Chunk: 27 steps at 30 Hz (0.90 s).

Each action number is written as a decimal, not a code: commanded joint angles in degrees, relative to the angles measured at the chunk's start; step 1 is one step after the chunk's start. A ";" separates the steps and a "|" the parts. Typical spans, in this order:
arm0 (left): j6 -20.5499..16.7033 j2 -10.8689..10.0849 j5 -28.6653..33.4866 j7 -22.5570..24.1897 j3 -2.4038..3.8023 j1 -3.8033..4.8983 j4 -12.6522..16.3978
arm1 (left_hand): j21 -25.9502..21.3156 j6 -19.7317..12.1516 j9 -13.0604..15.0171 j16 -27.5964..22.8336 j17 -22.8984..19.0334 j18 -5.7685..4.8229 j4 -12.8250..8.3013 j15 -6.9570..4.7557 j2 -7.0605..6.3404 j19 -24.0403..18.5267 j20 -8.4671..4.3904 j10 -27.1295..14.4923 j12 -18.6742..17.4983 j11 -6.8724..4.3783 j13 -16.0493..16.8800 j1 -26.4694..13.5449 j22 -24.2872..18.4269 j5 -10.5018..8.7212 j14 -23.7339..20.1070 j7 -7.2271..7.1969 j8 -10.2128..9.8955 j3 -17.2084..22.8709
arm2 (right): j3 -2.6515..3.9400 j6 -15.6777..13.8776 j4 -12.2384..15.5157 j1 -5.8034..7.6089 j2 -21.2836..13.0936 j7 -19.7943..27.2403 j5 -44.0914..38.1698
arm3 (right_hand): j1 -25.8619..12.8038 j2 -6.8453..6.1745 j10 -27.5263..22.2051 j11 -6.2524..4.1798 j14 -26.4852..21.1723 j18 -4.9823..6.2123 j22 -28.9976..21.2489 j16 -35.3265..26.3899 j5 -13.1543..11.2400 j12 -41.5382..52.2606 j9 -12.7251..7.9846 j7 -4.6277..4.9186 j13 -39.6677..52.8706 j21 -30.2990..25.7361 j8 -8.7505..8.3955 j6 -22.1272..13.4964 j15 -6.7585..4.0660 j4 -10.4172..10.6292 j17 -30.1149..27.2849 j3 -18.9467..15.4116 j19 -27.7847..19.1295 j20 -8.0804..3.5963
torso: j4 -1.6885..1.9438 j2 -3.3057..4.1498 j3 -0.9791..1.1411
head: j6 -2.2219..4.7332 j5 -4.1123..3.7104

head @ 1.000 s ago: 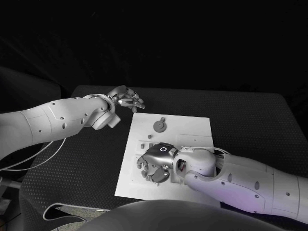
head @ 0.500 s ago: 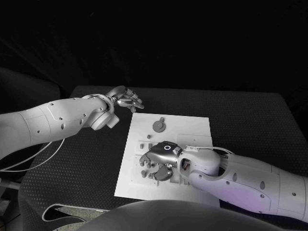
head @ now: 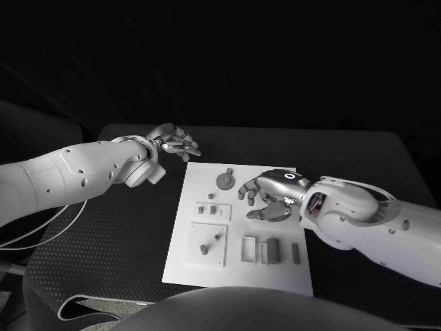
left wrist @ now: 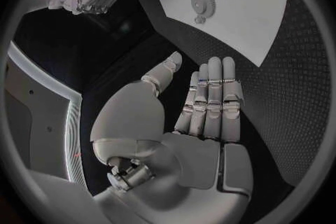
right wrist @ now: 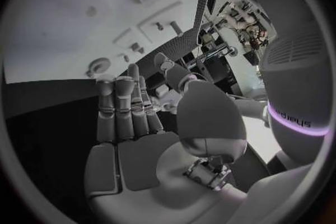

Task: Assemble the parts on the task board

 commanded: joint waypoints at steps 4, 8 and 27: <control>0.20 -0.20 0.30 0.09 0.02 0.06 0.14 | -0.29 -0.46 0.00 -0.38 0.16 0.97 0.03 0.51 0.13 -0.06 0.44 -0.31 -0.18 0.00 -0.09 -0.68 -0.02 0.26 0.02 -0.05 -0.12 -0.44 | -0.12 6.07 1.46 1.50 -5.18 -5.74 14.46 | -3.96 0.89 4.40 -1.85 0.70 4.85 -0.06 -0.30 0.32 7.36 0.69 -1.40 5.63 0.02 2.08 3.53 -2.19 2.77 -0.18 -1.23 0.66 -0.07 | -0.11 0.06 0.05 | 0.00 -1.07; 0.18 -0.05 0.30 0.05 0.01 0.06 0.15 | -0.32 -0.41 0.01 -0.46 0.22 0.97 0.05 0.53 0.11 -0.09 0.45 -0.35 -0.19 0.01 -0.10 -0.75 -0.01 0.26 -0.02 -0.06 -0.09 -0.46 | -0.43 10.25 2.15 1.55 -7.42 -9.29 17.59 | -7.56 1.58 3.06 -3.65 2.93 4.85 0.35 0.88 0.54 18.20 1.46 -2.91 15.07 1.02 3.41 6.20 -3.83 5.14 0.28 -2.12 2.31 -1.07 | -0.03 0.10 0.18 | 0.00 -1.23; 0.28 0.84 0.38 0.08 -0.04 0.05 -0.69 | -0.37 -0.31 0.04 -0.60 0.37 0.98 0.08 0.55 0.15 -0.11 0.46 -0.39 -0.19 0.03 -0.12 -0.86 0.00 0.26 -0.03 -0.11 -0.03 -0.48 | -4.36 14.81 2.70 1.55 -8.55 -25.65 35.37 | -15.57 2.76 1.01 -5.27 9.24 4.85 1.65 13.66 0.35 43.78 3.83 -4.59 33.63 4.00 3.89 7.89 -5.51 7.13 13.12 -2.02 4.68 -3.98 | -0.13 -0.36 -0.10 | 0.00 -2.09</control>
